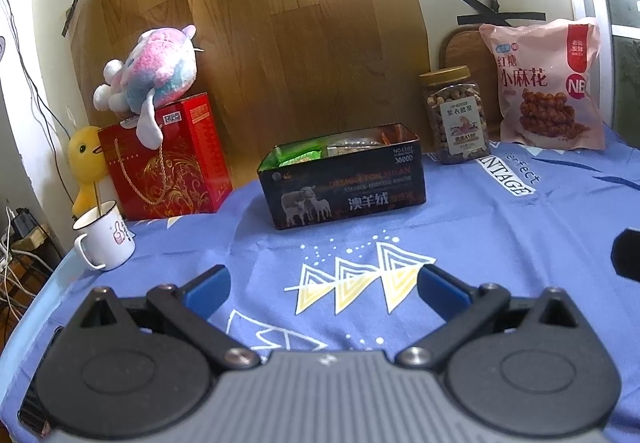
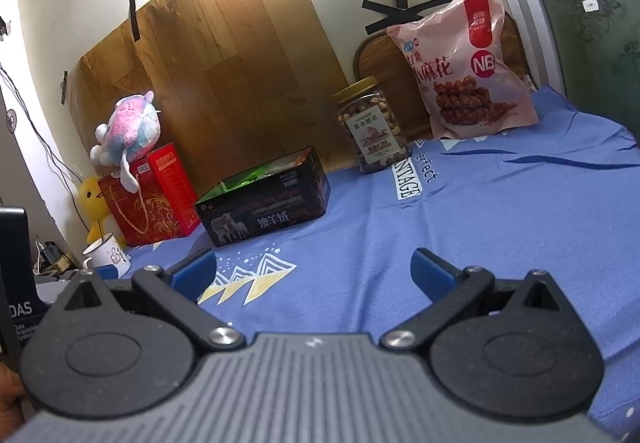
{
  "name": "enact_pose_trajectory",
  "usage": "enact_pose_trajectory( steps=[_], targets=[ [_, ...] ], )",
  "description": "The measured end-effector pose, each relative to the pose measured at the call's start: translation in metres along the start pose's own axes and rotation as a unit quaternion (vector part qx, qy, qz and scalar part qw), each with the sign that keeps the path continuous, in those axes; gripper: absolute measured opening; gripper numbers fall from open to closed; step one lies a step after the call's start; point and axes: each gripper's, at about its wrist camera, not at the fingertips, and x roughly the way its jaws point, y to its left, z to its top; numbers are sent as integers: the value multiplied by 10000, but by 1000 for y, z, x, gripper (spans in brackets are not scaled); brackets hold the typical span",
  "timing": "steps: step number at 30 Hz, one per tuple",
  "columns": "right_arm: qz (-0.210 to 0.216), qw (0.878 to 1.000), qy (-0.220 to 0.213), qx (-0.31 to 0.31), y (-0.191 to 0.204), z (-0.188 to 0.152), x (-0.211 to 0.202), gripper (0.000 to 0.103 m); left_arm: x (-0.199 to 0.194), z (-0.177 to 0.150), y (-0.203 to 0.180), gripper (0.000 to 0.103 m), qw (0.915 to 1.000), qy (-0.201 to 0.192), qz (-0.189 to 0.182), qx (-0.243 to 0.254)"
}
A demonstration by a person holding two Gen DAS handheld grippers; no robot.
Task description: Organize snacks
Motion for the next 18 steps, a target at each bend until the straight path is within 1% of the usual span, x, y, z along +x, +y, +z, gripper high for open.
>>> enact_pose_trajectory(
  steps=[10,18],
  targets=[
    [14,10000,-7,-47,2,3,1,103,4,0,-2,103,9999,147,-75,45],
    [-42,10000,-20,-24,0,2,1,103,9,-1,-7,103,9996,213,-90,171]
  ],
)
